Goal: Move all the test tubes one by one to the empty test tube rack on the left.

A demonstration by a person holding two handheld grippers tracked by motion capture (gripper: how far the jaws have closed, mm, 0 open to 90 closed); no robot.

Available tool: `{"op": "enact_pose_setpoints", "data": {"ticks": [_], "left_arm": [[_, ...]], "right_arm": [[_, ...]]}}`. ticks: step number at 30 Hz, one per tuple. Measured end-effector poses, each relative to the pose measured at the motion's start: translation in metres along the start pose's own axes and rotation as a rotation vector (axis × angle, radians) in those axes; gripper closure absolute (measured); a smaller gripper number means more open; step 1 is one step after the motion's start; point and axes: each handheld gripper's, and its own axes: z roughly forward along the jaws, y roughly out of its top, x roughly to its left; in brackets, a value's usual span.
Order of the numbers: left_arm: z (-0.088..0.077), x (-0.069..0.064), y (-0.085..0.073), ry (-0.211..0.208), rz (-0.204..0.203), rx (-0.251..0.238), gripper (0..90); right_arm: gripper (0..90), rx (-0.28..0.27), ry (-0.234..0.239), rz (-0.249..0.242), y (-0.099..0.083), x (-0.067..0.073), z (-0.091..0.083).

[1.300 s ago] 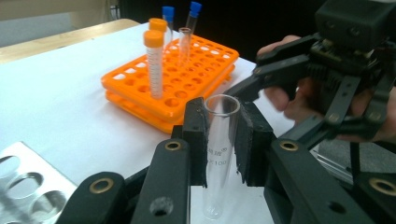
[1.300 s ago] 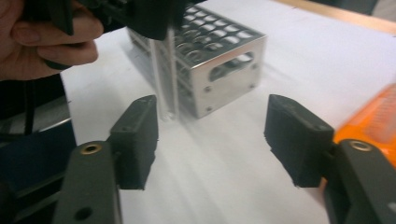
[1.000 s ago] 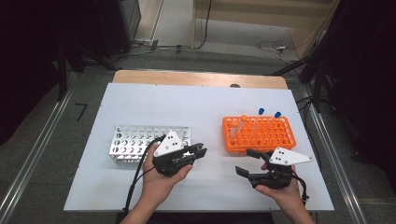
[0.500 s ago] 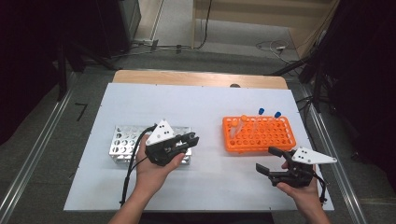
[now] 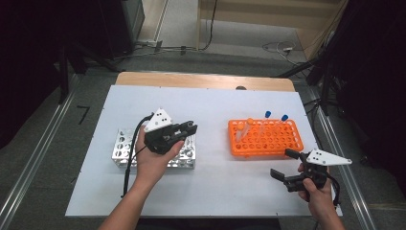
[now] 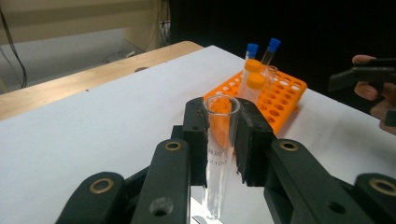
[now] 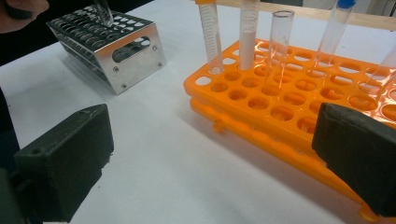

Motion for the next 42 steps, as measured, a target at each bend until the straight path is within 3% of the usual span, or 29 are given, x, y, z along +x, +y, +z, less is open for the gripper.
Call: {"op": "enact_pose_setpoints", "data": {"ticks": [10, 18, 34, 42], "left_arm": [[0.010, 0.020, 0.008, 0.054, 0.000, -0.011, 76.6], [0.025, 0.030, 0.000, 0.072, -0.011, 0.022, 76.6], [0.039, 0.027, -0.016, 0.103, -0.001, 0.090, 76.4], [0.043, 0.026, -0.019, 0.093, 0.001, 0.133, 76.2]], "right_arm": [[0.0, -0.002, -0.018, 0.002, -0.001, -0.004, 0.000], [0.0, -0.008, -0.024, 0.007, -0.001, -0.004, 0.001], [0.0, 0.001, -0.022, 0.013, -0.004, -0.007, 0.004], [0.0, 0.002, -0.021, 0.016, -0.004, -0.008, 0.005]]}}
